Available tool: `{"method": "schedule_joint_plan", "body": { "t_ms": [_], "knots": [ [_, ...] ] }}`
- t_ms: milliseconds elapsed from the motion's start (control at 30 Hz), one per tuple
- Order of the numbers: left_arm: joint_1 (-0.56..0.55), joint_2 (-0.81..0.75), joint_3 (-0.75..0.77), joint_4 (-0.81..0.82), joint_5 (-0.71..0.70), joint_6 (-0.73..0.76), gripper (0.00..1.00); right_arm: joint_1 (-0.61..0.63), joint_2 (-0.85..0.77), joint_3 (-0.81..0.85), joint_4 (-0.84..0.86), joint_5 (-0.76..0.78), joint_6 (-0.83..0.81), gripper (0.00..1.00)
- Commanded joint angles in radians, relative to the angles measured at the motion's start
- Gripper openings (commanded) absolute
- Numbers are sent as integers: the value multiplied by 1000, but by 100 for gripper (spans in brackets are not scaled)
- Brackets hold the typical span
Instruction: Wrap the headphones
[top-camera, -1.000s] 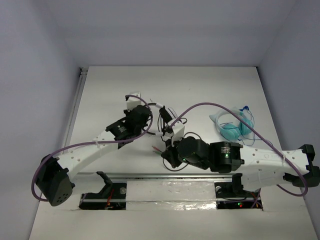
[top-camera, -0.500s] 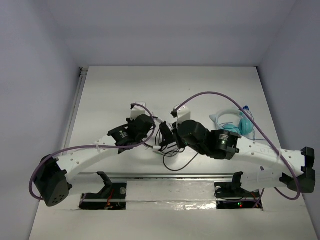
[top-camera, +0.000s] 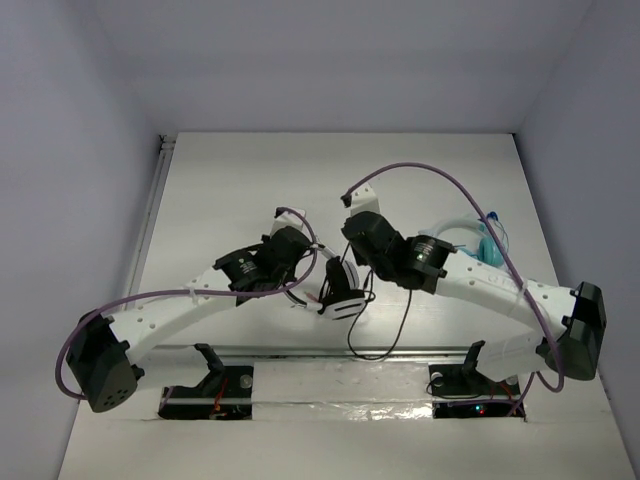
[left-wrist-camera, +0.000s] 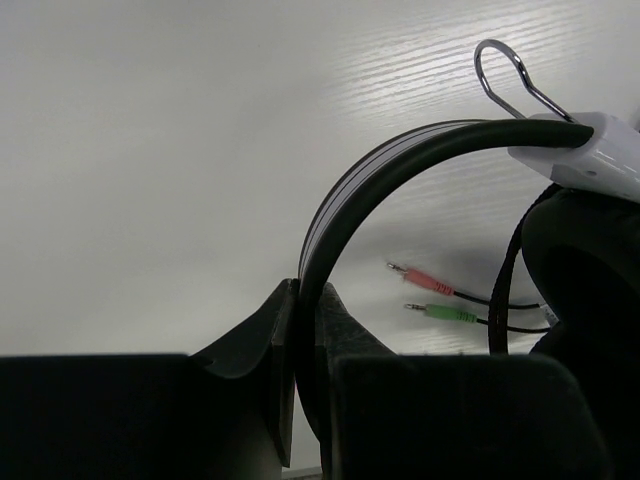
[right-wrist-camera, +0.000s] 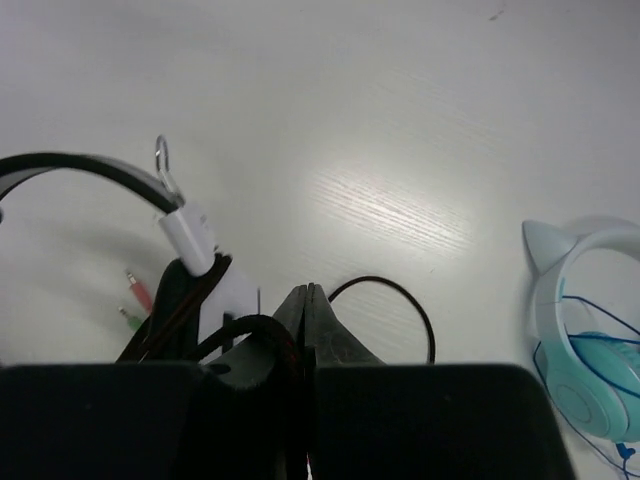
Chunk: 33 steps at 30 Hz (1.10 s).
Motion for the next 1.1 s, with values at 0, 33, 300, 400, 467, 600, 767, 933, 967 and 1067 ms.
{"method": "schedule_joint_plan", "body": {
  "t_ms": [0, 33, 300, 400, 467, 600, 767, 933, 967, 1067],
  "knots": [
    [-6, -36, 73, 30, 82, 55, 0, -60, 20, 44, 93, 41, -31, 5],
    [-6, -45, 75, 36, 98, 74, 0, -91, 32, 39, 98, 41, -28, 10],
    [15, -90, 147, 47, 210, 126, 0, -191, 41, -62, 184, -30, 33, 31],
    [26, -88, 185, 27, 224, 143, 0, -229, 34, -94, 213, -44, 50, 32],
    [55, -96, 205, 19, 259, 157, 0, -255, 22, -114, 244, -85, 67, 32],
    [105, -128, 224, 40, 377, 174, 0, -309, 8, -182, 340, -212, 86, 30],
    [191, -157, 236, 62, 510, 192, 0, -364, -15, -315, 584, -487, 98, 21],
    [210, -157, 271, 1, 420, 235, 0, -389, 6, -338, 641, -559, 96, 26],
    [210, -163, 270, 1, 443, 237, 0, -389, 5, -341, 644, -561, 96, 27],
    [224, -183, 270, 37, 562, 218, 0, -398, 14, -346, 669, -588, 106, 29]
  ]
}}
